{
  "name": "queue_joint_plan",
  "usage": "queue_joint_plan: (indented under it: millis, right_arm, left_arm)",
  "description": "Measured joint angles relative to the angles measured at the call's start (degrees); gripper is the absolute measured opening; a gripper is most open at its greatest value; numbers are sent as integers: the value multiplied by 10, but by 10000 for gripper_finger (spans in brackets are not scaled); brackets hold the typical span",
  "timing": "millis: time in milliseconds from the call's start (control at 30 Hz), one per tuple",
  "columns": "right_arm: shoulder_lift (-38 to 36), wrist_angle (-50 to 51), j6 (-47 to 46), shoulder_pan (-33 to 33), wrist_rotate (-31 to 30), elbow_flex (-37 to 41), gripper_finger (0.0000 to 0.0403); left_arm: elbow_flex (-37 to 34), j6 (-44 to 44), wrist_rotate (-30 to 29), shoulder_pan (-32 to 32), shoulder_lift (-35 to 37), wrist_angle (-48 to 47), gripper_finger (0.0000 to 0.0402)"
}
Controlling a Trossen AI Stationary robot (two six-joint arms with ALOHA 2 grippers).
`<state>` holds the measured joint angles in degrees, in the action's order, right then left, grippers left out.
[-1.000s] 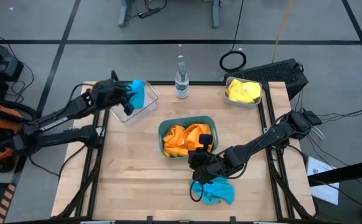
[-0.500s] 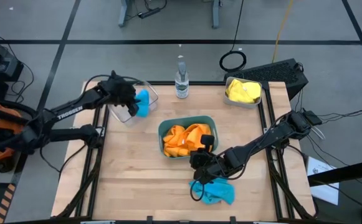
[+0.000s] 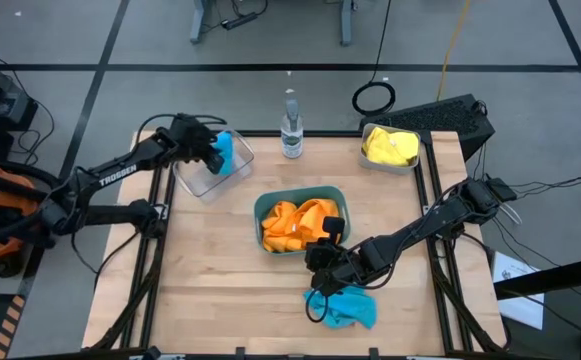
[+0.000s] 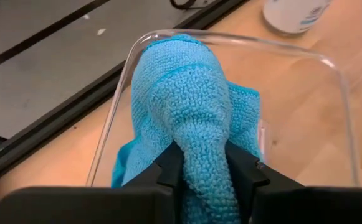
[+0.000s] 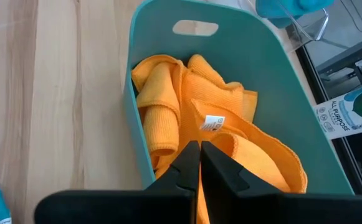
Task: Sort microfiber towel by color & place in baskets
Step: Put the left blue towel into the transparent bin, then put the blue towel into the transparent bin
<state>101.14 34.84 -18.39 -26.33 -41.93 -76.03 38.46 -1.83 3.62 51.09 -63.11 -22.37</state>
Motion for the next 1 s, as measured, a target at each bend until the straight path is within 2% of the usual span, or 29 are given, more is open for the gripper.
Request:
queue_joint_plan:
  millis: [333, 433, 533, 800, 1000]
  right_arm:
    - [0, -4, 0, 0, 0, 0, 6]
    - [0, -4, 1, 0, 0, 0, 6]
    - [0, -4, 2, 0, 0, 0, 6]
    - [0, -3, -5, 0, 0, 0, 6]
    - [0, -3, -19, -9, 1, 0, 6]
  left_arm:
    - [0, 0, 4, -1, -43, 31, 81]
    - [0, 0, 21, -4, -42, 41, 92]
    - [0, 0, 36, -11, -42, 45, 127]
    - [0, -1, 13, -28, -42, 50, 246]
    - [0, -3, 9, -36, -32, 51, 280]
